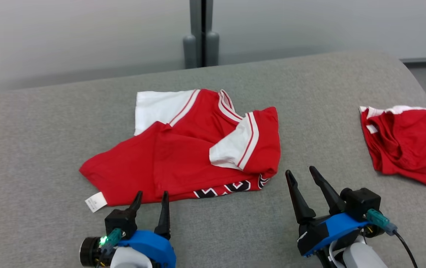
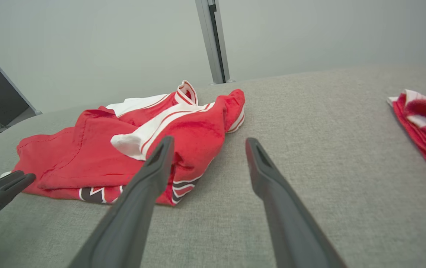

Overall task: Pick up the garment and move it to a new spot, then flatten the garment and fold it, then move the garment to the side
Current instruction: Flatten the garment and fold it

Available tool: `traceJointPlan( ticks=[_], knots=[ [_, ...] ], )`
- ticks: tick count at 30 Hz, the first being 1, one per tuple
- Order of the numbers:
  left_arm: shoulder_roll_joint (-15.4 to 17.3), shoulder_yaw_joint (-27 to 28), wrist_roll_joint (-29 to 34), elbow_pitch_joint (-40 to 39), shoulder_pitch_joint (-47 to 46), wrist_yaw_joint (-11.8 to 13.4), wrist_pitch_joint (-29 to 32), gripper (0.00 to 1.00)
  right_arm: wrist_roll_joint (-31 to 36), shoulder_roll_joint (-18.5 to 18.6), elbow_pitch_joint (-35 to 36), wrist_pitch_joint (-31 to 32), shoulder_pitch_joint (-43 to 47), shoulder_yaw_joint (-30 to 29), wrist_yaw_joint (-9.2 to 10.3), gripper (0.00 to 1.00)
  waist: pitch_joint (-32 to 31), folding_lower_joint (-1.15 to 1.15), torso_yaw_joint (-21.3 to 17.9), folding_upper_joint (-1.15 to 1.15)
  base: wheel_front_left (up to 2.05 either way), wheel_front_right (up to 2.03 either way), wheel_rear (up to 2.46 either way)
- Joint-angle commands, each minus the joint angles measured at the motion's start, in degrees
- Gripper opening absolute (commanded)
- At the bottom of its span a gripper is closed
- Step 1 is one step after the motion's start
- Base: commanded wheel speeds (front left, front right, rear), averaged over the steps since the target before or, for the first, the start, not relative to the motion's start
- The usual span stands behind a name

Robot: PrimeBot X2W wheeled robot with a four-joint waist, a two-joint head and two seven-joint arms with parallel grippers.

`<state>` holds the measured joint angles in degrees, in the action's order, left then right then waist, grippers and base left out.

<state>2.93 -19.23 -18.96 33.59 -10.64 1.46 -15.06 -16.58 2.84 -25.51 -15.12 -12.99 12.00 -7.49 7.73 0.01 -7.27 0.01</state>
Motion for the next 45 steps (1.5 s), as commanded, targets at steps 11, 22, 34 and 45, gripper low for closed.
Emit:
traceJointPlan(
  ticks=[11, 22, 34, 45],
  knots=[
    [-0.03, -2.31, -4.83, 5.46, -6.48, 0.95, -0.15, 0.86, 0.24, 0.16, 0.82, -0.03, -2.38, -1.28, -0.01, 1.00, 4.33, -0.01, -2.56, -0.01, 0.00, 0.00, 0.00],
    [-0.02, -1.11, -2.95, -0.78, -6.09, 2.55, -0.15, 0.00, -0.15, 0.15, 1.14, -0.03, -2.75, -2.12, -0.01, 1.00, 4.57, -0.01, -0.02, -0.01, 0.00, 0.00, 0.00],
    [-0.04, 5.17, 0.30, -4.31, 0.57, 3.70, -0.14, 0.00, 0.16, 0.15, 1.54, -0.03, -3.24, -0.14, -0.01, 1.00, 3.16, -0.01, 6.95, -0.01, 0.00, 0.00, 0.00],
    [-0.04, 0.90, -2.78, -3.72, -0.02, 3.99, -0.15, 1.00, 3.62, 0.25, -1.83, -0.03, -13.92, 5.30, -0.01, 1.00, 4.52, -0.01, 11.98, -0.01, 0.00, 0.00, 0.00]
  ],
)
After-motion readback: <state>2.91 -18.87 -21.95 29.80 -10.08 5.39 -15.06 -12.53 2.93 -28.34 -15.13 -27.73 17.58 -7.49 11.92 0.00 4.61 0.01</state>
